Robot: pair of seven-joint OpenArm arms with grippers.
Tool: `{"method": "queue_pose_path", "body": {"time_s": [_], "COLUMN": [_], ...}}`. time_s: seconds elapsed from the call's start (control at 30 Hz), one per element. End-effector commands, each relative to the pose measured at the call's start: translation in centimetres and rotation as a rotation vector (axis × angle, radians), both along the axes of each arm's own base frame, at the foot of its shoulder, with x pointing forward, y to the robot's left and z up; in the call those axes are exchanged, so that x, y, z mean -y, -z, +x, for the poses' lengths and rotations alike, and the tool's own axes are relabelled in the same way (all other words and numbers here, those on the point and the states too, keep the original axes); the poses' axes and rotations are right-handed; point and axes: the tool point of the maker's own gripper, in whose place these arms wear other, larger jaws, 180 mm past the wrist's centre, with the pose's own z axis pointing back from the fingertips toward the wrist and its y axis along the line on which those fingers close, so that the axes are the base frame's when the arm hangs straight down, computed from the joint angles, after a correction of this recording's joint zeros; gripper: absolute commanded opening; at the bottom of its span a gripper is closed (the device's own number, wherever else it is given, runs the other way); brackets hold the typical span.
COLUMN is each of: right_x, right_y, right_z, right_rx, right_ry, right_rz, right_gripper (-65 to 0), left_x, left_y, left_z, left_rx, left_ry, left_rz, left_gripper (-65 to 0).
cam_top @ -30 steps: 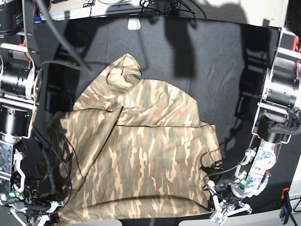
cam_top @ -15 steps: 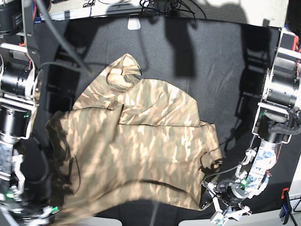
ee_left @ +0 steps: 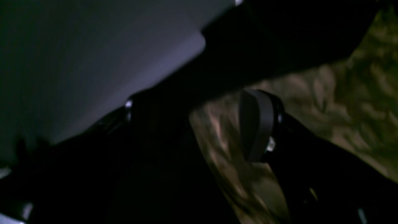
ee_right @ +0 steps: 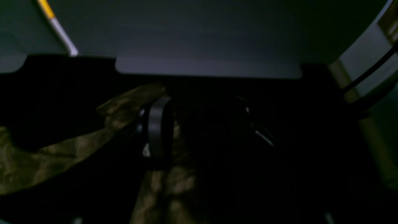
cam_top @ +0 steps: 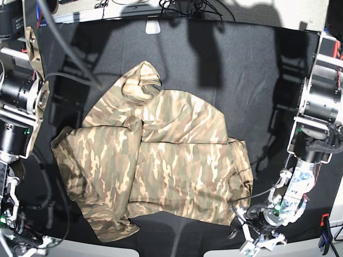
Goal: Layout the t-shirt on the table in an organized manner, then fold the t-shirt properly
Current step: 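Release the shirt hem with both grippers onto the table, then raise both grippers and move them over the shirt's collar area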
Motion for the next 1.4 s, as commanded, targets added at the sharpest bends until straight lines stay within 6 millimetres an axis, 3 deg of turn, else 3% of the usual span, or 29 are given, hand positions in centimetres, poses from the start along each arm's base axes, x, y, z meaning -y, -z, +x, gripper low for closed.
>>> {"method": "queue_pose_path", "body": {"time_s": [0.0, 0.07, 0.17, 0.37, 0.53, 0.7, 0.93, 1.17, 1.37], "right_x": [-0.3, -2.6, -5.8, -5.9, -6.8, -8.9, -12.3, -16.4, -18.3], "right_y": [-3.3, -2.8, -2.5, -0.6, 2.6, 6.1, 9.8, 14.5, 18.4], "right_z": [0.5, 0.2, -0.6, -1.6, -4.2, -8.8, -16.4, -24.7, -28.5], "right_rx": [0.073, 0.039, 0.023, -0.045, -0.079, -0.107, -0.150, -0.256, -0.323], "right_ry": [-0.031, -0.160, -0.354, -0.384, -0.411, -0.468, -0.568, -0.656, -0.649], "right_rz": [0.017, 0.048, 0.027, -0.008, -0.061, -0.149, -0.228, -0.177, -0.160], "right_gripper": [-37.0, -37.0, -37.0, -37.0, -37.0, -37.0, -37.0, -37.0, -37.0], "left_x": [-0.1, -0.1, 1.5, 4.6, 6.1, 5.8, 5.0, 6.5, 7.6], "left_y": [-3.2, -2.6, -2.7, -4.3, -5.0, -4.3, -1.6, 1.3, 2.9], "left_z": [1.3, 1.0, 0.3, -1.5, -5.0, -10.0, -17.0, -23.5, -27.1], "left_rx": [0.040, -0.035, -0.102, -0.146, -0.115, -0.077, -0.089, -0.139, -0.197], "left_ry": [-0.021, -0.048, 0.010, 0.116, 0.202, 0.274, 0.295, 0.329, 0.326], "left_rz": [-0.045, -0.107, -0.174, -0.189, -0.172, -0.102, -0.068, -0.080, -0.132], "left_gripper": [-26.6, -26.6, -26.6, -26.6, -26.6, -26.6, -26.6, -26.6, -26.6]}}
